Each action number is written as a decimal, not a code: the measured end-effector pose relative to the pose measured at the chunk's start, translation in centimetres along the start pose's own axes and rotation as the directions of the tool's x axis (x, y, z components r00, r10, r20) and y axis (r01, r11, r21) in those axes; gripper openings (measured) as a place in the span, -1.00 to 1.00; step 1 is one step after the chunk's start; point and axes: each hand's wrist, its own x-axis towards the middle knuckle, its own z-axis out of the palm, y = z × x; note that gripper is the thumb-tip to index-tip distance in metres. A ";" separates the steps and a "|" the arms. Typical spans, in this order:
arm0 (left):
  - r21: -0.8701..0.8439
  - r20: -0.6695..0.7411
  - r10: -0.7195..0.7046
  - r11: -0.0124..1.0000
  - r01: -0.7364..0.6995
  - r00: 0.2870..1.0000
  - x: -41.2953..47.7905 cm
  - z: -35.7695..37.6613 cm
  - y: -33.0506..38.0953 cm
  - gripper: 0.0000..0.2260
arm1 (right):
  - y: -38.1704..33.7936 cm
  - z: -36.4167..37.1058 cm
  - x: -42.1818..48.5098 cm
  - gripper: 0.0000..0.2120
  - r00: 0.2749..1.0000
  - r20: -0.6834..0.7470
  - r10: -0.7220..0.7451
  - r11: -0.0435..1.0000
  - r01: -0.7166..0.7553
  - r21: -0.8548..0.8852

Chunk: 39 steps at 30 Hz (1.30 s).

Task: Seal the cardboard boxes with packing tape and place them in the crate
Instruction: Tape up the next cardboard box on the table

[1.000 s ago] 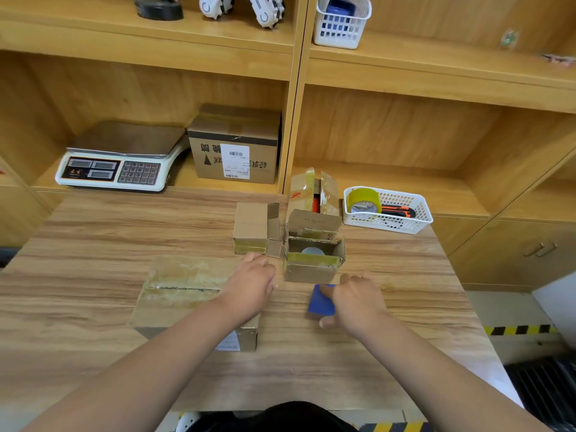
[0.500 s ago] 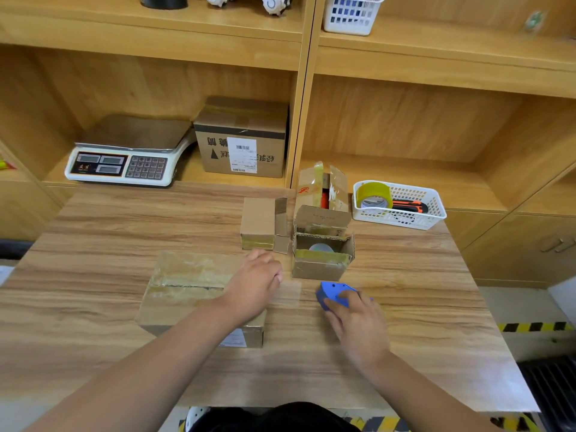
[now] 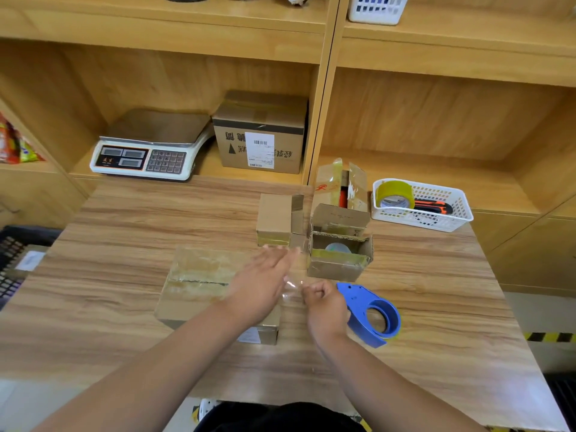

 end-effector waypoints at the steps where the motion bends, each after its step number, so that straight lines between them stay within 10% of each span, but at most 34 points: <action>1: 0.048 -0.008 -0.032 0.998 0.032 0.999 -0.4 -0.2 0.0 -0.53 | 0.1 0.2 -0.1 -0.75 1.000 0.000 0.004 1.000 -0.004 -0.020; 21: 0.215 0.040 -0.239 0.950 0.225 0.970 -1.8 -0.1 -1.0 -0.52 | 1.0 4.7 -0.3 -0.94 0.995 0.048 0.090 0.983 -0.080 -0.167; 24: 0.214 0.037 -0.234 0.952 0.221 0.972 -1.9 0.0 -1.0 -0.53 | 1.7 3.9 0.3 -0.62 0.979 0.064 0.192 0.974 -0.182 -0.134; 30: 0.217 0.013 -0.239 0.949 0.230 0.971 -1.5 0.2 -1.3 -0.53 | 2.0 2.3 -1.4 -0.66 0.982 0.177 -0.063 0.966 0.015 0.258; 39: 0.227 -0.020 -0.260 0.939 0.257 0.965 0.4 0.2 -1.6 -0.54 | 0.4 2.9 -3.5 -0.54 0.858 0.423 -0.291 0.929 0.148 0.339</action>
